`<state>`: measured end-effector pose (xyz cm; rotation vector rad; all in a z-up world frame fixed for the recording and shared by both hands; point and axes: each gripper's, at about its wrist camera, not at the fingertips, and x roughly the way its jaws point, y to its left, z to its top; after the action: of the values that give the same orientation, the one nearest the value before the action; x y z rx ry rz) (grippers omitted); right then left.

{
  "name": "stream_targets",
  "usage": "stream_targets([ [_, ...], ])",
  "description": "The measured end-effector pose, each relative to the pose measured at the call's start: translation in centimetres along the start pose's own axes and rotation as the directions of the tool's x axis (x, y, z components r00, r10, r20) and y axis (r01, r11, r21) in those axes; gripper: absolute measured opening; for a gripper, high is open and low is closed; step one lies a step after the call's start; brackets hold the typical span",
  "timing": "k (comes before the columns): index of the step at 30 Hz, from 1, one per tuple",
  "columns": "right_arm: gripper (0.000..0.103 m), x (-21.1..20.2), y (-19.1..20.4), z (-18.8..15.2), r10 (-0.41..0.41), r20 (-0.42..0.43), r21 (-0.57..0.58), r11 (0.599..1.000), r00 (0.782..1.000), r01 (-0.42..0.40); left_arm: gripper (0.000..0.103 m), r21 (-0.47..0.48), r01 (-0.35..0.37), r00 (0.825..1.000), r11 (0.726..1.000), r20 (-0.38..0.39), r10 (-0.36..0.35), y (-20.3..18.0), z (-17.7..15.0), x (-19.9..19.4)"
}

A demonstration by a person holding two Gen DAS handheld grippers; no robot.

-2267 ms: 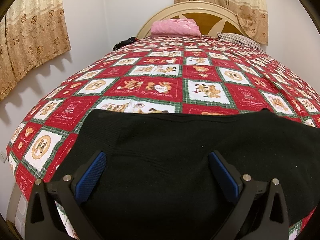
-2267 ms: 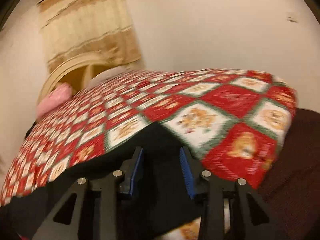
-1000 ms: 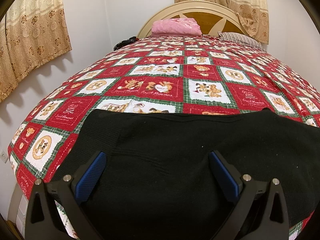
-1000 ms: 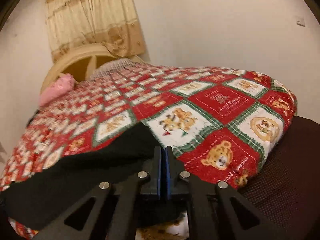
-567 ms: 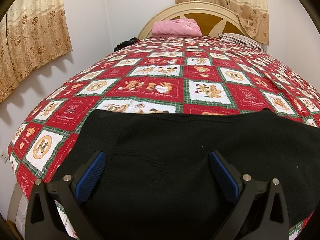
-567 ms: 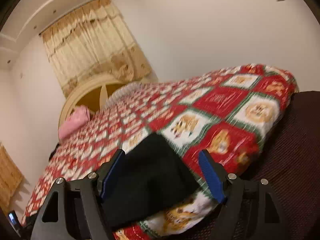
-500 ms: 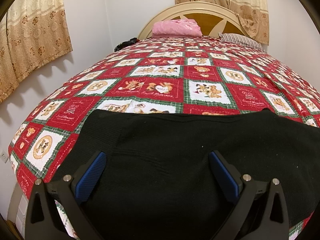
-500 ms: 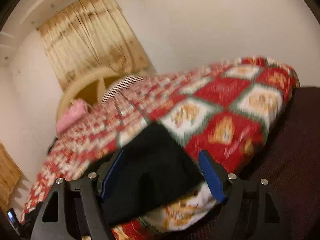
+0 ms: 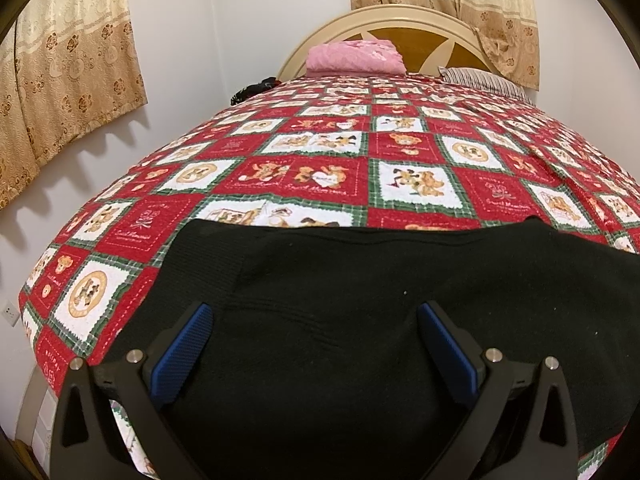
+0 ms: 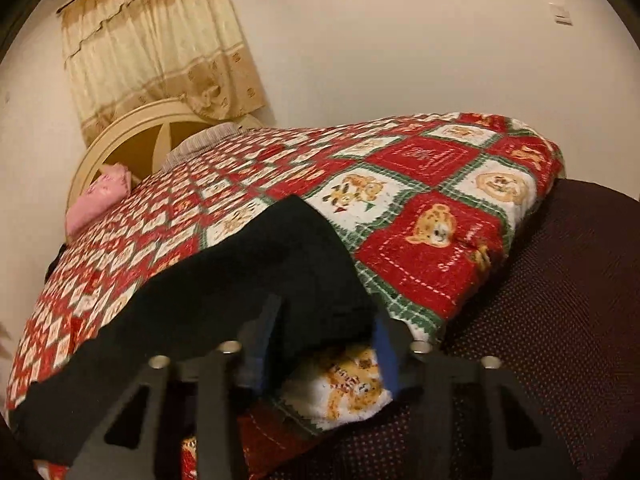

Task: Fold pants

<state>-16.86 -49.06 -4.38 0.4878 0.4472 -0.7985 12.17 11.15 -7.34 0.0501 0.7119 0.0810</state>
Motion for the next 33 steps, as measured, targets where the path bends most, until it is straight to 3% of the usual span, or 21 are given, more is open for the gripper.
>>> stream_targets([
  [3,0.023,0.0,0.3,0.0,0.015,0.002,-0.026,1.0,1.0,-0.015,0.103,0.0,0.0,1.0,1.0,0.0,0.0,0.0,0.0,0.0],
  [7,0.02,-0.8,0.4,0.1,0.039,0.037,-0.006,0.999,0.999,-0.038,0.103,0.0,0.0,1.0,1.0,0.0,0.0,0.0,0.0,0.0],
  [10,0.02,-2.5,2.3,0.5,0.073,0.096,-0.089,0.994,0.993,-0.065,0.103,0.001,-0.002,1.0,1.0,-0.002,0.002,0.0,0.0,0.0],
  [13,0.019,-4.5,5.2,0.9,0.157,0.135,-0.152,0.979,0.978,-0.136,0.103,0.001,-0.003,1.0,1.0,-0.002,0.003,0.0,0.0,0.0],
  [16,0.019,-6.0,9.0,0.8,0.266,0.121,-0.222,0.946,0.956,-0.235,0.103,0.001,-0.002,1.0,1.0,-0.002,0.002,-0.1,0.0,0.0],
  [20,0.019,-7.6,15.4,-1.2,0.392,0.085,-0.365,0.868,0.916,-0.337,0.103,0.0,-0.002,1.0,1.0,-0.002,0.002,-0.1,0.0,0.0],
  [22,0.019,-8.1,19.3,-3.4,0.456,0.041,-0.455,0.801,0.889,-0.39,0.103,-0.001,0.0,1.0,1.0,0.0,0.0,-0.1,0.0,0.0],
  [26,0.019,-7.6,25.4,-8.3,0.516,-0.06,-0.557,0.693,0.855,-0.458,0.103,-0.002,0.001,1.0,1.0,0.002,-0.001,-0.1,0.0,0.0],
  [29,0.019,-6.5,28.3,-11.6,0.527,-0.13,-0.578,0.648,0.84,-0.496,0.103,-0.002,0.002,1.0,1.0,0.004,-0.002,-0.1,0.1,0.0],
  [33,0.019,-5.6,31.2,-16.1,0.51,-0.188,-0.657,0.569,0.839,-0.494,0.103,-0.003,0.004,1.0,1.0,0.005,-0.004,-0.2,0.0,-0.1],
])
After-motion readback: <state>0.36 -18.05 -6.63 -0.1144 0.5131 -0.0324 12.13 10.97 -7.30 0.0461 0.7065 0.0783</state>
